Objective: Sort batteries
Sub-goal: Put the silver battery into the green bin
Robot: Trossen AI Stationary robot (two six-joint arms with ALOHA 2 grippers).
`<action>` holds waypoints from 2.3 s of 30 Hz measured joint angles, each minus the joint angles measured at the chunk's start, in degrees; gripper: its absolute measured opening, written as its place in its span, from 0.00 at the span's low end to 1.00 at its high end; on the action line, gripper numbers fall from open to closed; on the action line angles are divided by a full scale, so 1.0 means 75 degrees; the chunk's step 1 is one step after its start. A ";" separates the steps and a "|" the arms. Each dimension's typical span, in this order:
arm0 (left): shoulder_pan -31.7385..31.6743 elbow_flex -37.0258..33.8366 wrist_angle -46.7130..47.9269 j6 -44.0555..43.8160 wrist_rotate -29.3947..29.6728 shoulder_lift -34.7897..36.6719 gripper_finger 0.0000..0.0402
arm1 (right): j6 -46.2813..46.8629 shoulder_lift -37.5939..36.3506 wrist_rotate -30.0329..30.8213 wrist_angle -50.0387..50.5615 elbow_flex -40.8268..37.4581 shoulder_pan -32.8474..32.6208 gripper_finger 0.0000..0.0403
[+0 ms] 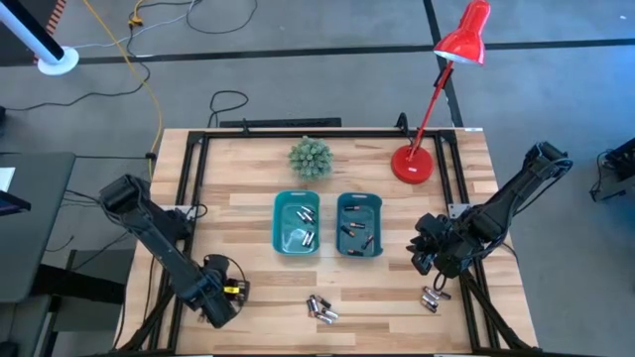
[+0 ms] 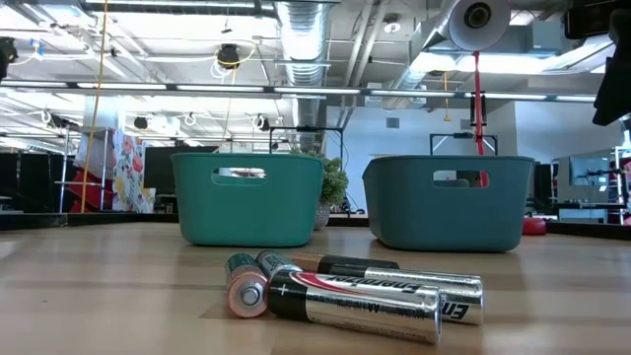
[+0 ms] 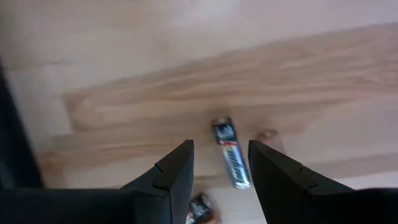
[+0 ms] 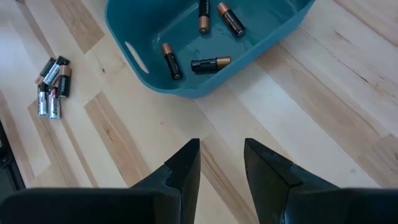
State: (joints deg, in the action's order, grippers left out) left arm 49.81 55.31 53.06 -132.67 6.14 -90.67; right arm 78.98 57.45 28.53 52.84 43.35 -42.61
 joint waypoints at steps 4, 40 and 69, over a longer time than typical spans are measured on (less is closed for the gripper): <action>-0.0022 0.0000 -0.0205 -0.0007 -0.0098 -0.0273 0.37 | -0.0001 0.0002 0.0001 0.0000 0.0000 0.0000 0.35; -0.0068 0.0031 -0.0163 0.0143 -0.0909 -0.1151 0.10 | -0.0181 0.0003 0.0000 -0.0026 0.0000 0.0000 0.35; -0.2895 0.2696 0.3394 0.4114 0.1947 0.0507 0.12 | -0.0796 0.0003 0.0000 -0.0023 0.0000 0.0000 0.35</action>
State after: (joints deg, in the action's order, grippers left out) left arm 28.10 75.53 78.52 -101.82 20.75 -86.87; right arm 73.01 57.47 28.53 52.66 43.35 -42.61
